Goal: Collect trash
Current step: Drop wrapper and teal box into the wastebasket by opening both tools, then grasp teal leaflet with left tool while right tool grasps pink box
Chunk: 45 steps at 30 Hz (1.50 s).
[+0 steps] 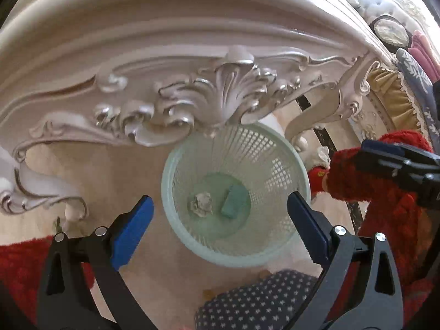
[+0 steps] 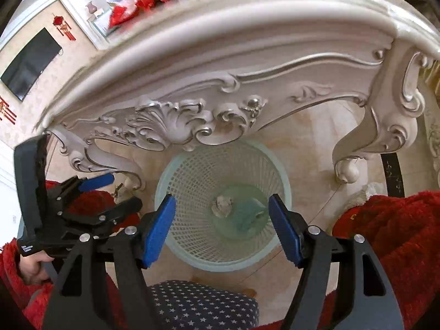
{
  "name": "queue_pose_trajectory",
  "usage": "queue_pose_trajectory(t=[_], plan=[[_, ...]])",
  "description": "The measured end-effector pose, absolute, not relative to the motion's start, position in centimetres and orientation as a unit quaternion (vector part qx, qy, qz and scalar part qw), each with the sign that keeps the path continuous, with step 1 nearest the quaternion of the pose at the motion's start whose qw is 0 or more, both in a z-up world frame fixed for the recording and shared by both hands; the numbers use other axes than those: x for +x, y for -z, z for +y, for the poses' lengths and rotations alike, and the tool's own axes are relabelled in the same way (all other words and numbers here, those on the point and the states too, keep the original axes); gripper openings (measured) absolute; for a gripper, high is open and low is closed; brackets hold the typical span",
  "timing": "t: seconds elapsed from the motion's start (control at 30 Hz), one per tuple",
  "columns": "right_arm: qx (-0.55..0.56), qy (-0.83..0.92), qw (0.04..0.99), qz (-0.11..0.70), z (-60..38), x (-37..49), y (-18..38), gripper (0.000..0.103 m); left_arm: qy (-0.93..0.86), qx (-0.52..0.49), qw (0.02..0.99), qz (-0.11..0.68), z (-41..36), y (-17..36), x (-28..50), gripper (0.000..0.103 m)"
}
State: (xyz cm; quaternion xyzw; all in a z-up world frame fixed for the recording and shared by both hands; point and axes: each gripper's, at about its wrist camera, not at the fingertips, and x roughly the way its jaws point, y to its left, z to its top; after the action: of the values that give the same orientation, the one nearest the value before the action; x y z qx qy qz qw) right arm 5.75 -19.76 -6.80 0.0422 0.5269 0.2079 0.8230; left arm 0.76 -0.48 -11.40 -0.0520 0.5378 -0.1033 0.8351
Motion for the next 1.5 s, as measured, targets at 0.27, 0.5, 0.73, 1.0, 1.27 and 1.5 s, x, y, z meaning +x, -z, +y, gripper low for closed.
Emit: queue_pose_trajectory(t=[0.27,0.5,0.73,1.0,1.27,1.5], plan=[[0.012,-0.2,0.902,0.383,-19.2,7.2,-1.9,0.071,0.038,-0.074,0.89,0.449,3.6,-0.7,1.3,0.095],[0.016,-0.173,0.93,0.325,-16.4,16.1,-4.7,0.074,-0.094,-0.096,0.931,0.34,7.8,-8.2,11.1,0.095],[0.03,-0.18,0.915,0.36,-14.6,21.7,-4.0,0.074,-0.165,-0.126,0.902,0.379,10.5,-6.7,20.7,0.095],[0.001,-0.152,0.909,0.388,-12.6,24.0,-2.3,0.074,-0.186,-0.122,0.883,0.412,11.6,-4.6,24.6,0.095],[-0.042,-0.123,0.91,0.392,-13.0,25.3,-2.1,0.074,-0.202,-0.082,0.871,0.44,12.2,-2.8,26.1,0.095],[-0.056,-0.14,0.897,0.415,-12.5,25.8,-1.3,0.07,-0.188,-0.096,0.87,0.445,12.5,-2.2,26.8,0.095]])
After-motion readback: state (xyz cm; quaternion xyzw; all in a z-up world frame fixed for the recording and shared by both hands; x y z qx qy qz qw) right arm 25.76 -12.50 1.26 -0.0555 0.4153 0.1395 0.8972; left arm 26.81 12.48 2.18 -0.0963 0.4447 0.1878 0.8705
